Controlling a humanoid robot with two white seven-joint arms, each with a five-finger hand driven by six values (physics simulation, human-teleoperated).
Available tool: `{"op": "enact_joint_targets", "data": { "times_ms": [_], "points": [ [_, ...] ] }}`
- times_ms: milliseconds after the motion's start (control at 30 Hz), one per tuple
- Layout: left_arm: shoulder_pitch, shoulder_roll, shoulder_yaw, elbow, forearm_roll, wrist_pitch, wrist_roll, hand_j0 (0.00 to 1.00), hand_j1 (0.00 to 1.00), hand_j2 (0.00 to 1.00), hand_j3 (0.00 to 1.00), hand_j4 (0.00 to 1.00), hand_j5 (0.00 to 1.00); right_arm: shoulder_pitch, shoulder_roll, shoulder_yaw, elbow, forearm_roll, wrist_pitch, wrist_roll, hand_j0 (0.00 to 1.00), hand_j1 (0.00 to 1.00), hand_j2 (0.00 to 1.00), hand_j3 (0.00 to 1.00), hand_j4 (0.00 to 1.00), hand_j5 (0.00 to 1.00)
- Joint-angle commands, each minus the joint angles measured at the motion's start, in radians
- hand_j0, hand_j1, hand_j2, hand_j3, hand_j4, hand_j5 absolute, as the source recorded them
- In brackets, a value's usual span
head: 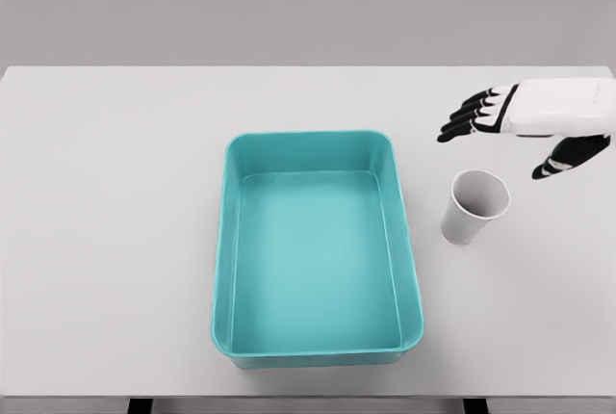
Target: Put the paper cup into the basket with your right arm
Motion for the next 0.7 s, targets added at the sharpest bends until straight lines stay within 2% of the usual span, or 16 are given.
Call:
{"op": "enact_joint_targets", "data": {
  "times_ms": [0,133,233,267,300,400,500,633,667],
  "points": [
    [0.0,0.0,0.0,0.0,0.0,0.0,0.0,1.0,1.0,1.0,1.0,1.0,1.0,0.0,-0.001,0.009,0.004,-0.013,-0.006,0.0,1.0,1.0,1.0,1.0,1.0,1.0],
    [0.0,0.0,0.0,0.0,0.0,0.0,-0.001,1.0,1.0,1.0,1.0,1.0,1.0,0.008,0.014,0.046,0.087,-0.014,-0.006,0.0,1.0,1.0,1.0,1.0,1.0,1.0],
    [0.0,0.0,0.0,0.0,0.0,0.0,0.0,1.0,1.0,1.0,1.0,1.0,1.0,0.029,0.016,0.053,0.152,0.023,0.054,0.0,1.0,1.0,1.0,1.0,1.0,1.0],
    [0.0,0.0,0.0,0.0,0.0,-0.001,-0.001,1.0,1.0,1.0,1.0,1.0,1.0,0.031,0.024,0.058,0.17,0.032,0.08,0.0,1.0,1.0,1.0,1.0,1.0,1.0],
    [0.0,0.0,0.0,0.0,0.0,0.0,0.0,1.0,1.0,1.0,1.0,1.0,1.0,0.034,0.059,0.069,0.187,0.033,0.08,0.0,1.0,1.0,1.0,1.0,1.0,1.0],
    [0.0,0.0,0.0,0.0,0.0,0.0,0.0,1.0,1.0,1.0,1.0,1.0,1.0,0.037,0.077,0.087,0.181,0.047,0.122,-0.013,1.0,1.0,1.0,1.0,1.0,1.0],
    [0.0,0.0,0.0,0.0,0.0,0.0,-0.001,1.0,1.0,1.0,1.0,1.0,1.0,0.034,0.091,0.129,0.182,0.052,0.126,-0.015,1.0,1.0,1.0,1.0,1.0,1.0],
    [0.0,0.0,0.0,0.0,0.0,0.0,-0.001,1.0,1.0,1.0,1.0,1.0,1.0,0.04,0.096,0.138,0.158,0.052,0.122,-0.012,1.0,1.0,1.0,1.0,1.0,1.0],
    [0.0,0.0,0.0,0.0,0.0,0.0,-0.001,1.0,1.0,1.0,1.0,1.0,1.0,0.04,0.114,0.138,0.146,0.053,0.123,-0.013,1.0,1.0,1.0,1.0,1.0,1.0]
  ]
}}
